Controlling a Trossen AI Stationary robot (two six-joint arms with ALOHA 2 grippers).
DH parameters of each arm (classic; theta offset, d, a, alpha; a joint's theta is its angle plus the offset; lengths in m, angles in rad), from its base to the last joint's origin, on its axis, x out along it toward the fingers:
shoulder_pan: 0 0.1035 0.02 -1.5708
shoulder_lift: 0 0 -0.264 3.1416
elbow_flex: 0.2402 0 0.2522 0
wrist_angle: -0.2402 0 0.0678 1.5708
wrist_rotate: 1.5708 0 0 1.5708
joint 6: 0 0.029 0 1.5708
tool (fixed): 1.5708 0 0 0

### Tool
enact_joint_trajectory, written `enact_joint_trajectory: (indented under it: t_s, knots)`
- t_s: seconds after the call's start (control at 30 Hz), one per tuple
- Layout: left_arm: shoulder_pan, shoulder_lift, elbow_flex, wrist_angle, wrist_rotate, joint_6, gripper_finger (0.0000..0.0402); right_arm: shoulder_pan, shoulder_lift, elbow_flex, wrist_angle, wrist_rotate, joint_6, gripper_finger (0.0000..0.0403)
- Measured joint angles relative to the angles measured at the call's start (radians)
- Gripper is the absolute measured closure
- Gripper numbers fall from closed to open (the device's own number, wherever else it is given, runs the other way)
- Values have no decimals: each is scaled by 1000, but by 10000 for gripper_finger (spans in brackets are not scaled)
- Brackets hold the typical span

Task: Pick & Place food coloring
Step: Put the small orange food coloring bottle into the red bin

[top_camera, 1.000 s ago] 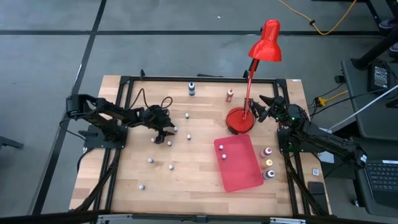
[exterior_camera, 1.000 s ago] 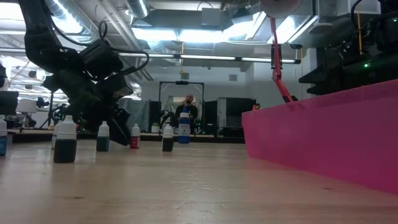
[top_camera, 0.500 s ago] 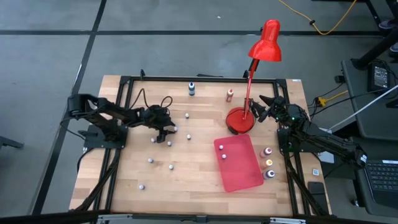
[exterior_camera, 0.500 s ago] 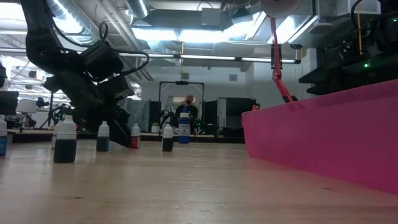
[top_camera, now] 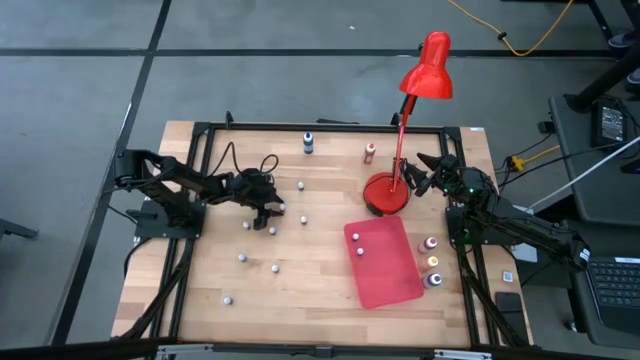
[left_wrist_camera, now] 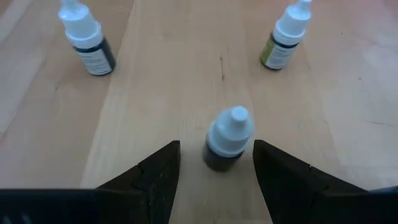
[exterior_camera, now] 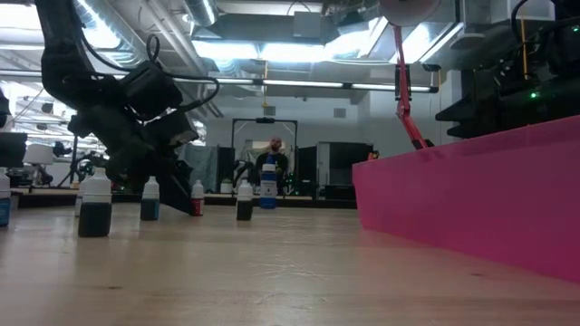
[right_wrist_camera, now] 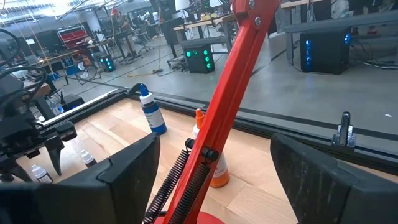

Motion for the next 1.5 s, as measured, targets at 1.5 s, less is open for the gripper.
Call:
enact_joint_trajectory:
  t_s: [1.5]
  knots:
    - [-116, -105, 260, 20, 4, -222, 354, 0, 0, 0, 0, 0, -1, 97]
